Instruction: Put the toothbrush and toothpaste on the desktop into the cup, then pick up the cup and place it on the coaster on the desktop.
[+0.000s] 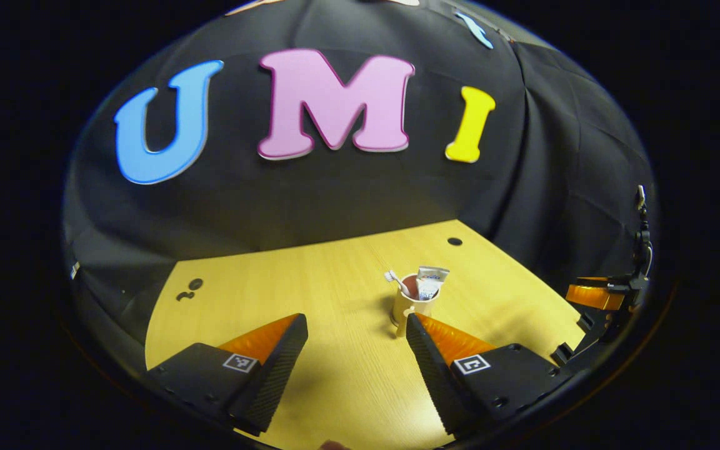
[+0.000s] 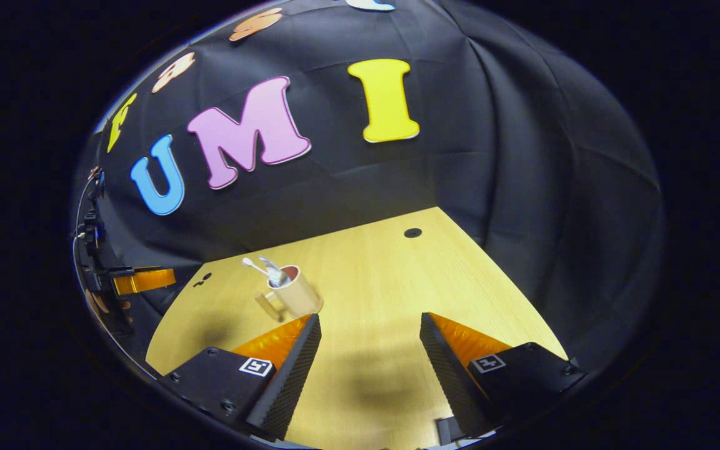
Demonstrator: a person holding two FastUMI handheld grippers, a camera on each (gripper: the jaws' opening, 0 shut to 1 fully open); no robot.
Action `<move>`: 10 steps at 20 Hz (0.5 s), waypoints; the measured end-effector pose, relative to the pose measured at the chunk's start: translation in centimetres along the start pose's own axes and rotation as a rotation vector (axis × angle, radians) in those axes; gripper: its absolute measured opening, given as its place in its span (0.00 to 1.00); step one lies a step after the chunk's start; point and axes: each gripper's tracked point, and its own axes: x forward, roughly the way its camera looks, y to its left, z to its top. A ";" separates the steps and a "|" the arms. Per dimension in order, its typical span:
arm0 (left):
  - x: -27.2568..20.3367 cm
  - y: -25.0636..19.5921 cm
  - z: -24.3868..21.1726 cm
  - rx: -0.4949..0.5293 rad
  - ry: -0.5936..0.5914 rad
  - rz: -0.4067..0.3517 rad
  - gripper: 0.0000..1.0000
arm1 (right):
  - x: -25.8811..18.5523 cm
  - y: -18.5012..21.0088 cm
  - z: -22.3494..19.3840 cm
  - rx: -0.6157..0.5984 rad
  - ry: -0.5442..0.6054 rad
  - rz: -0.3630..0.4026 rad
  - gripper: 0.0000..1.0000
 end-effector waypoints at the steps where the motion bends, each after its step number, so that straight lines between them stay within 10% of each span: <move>1: -2.6 1.0 -0.3 0.001 -0.028 0.015 0.98 | -0.8 1.0 0.2 -0.013 -0.006 0.011 0.98; 10: -16.7 6.1 -3.7 -0.089 -0.211 0.187 0.98 | -7.9 8.3 0.4 -0.063 -0.121 0.030 0.98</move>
